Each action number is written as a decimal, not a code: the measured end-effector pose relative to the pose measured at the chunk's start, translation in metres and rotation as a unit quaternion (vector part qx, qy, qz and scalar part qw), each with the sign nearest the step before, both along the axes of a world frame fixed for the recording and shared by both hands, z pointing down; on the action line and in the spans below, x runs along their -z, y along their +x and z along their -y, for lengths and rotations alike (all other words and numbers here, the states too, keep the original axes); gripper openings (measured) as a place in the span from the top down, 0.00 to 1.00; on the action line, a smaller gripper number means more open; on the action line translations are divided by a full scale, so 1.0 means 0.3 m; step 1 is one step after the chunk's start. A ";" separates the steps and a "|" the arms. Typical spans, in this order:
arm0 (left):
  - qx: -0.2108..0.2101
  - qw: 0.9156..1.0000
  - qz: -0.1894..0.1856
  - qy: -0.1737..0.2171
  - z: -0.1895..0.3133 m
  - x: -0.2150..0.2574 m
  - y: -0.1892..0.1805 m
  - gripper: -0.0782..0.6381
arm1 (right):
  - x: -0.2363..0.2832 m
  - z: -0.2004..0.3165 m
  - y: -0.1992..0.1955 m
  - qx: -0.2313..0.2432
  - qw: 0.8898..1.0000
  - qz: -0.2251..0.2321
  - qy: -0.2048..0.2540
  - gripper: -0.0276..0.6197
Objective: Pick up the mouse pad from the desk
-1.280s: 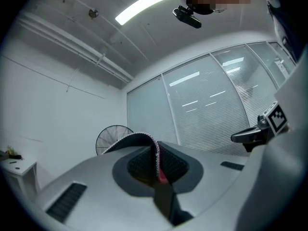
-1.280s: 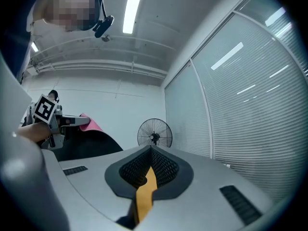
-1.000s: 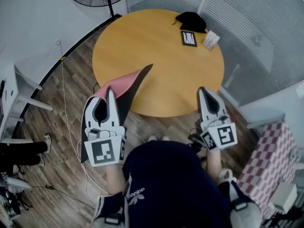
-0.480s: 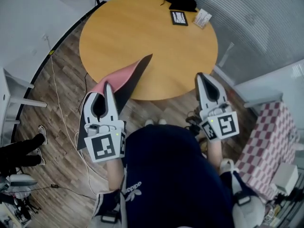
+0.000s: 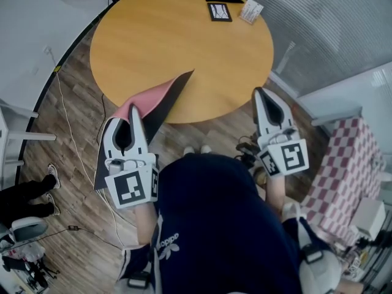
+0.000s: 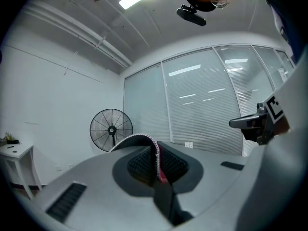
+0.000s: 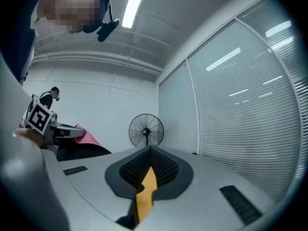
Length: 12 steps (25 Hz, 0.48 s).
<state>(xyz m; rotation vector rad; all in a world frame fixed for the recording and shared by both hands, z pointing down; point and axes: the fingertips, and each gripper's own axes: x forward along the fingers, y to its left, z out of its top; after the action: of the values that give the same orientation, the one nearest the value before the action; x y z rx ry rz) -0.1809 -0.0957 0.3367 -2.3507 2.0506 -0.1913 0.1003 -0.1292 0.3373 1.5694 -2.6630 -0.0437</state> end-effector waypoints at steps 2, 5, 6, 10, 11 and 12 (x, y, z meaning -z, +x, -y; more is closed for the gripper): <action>0.002 1.000 0.002 0.001 0.006 0.003 -0.001 0.86 | 0.001 0.004 0.003 -0.001 1.000 0.000 0.000 0.95; 0.003 1.000 0.001 0.000 0.010 0.001 0.001 0.86 | -0.005 0.006 0.014 0.000 1.000 -0.001 0.001 0.95; 0.002 1.000 0.000 -0.001 0.011 0.000 0.004 0.86 | -0.010 0.007 0.020 -0.001 1.000 -0.001 0.000 0.95; -0.002 1.000 0.002 -0.005 0.015 -0.004 0.018 0.86 | -0.021 0.010 0.032 -0.002 1.000 -0.002 -0.005 0.95; -0.003 1.000 0.003 -0.005 0.015 -0.004 0.020 0.86 | -0.021 0.012 0.032 -0.002 1.000 -0.001 -0.005 0.95; -0.003 1.000 0.004 -0.005 0.016 -0.003 0.020 0.86 | -0.020 0.013 0.032 -0.001 1.000 -0.001 -0.005 0.95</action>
<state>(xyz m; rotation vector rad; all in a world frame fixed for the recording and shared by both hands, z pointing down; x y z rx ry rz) -0.1748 -0.1006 0.3375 -2.3568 2.0448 -0.2126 0.1099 -0.1331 0.3434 1.5679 -2.6556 -0.0323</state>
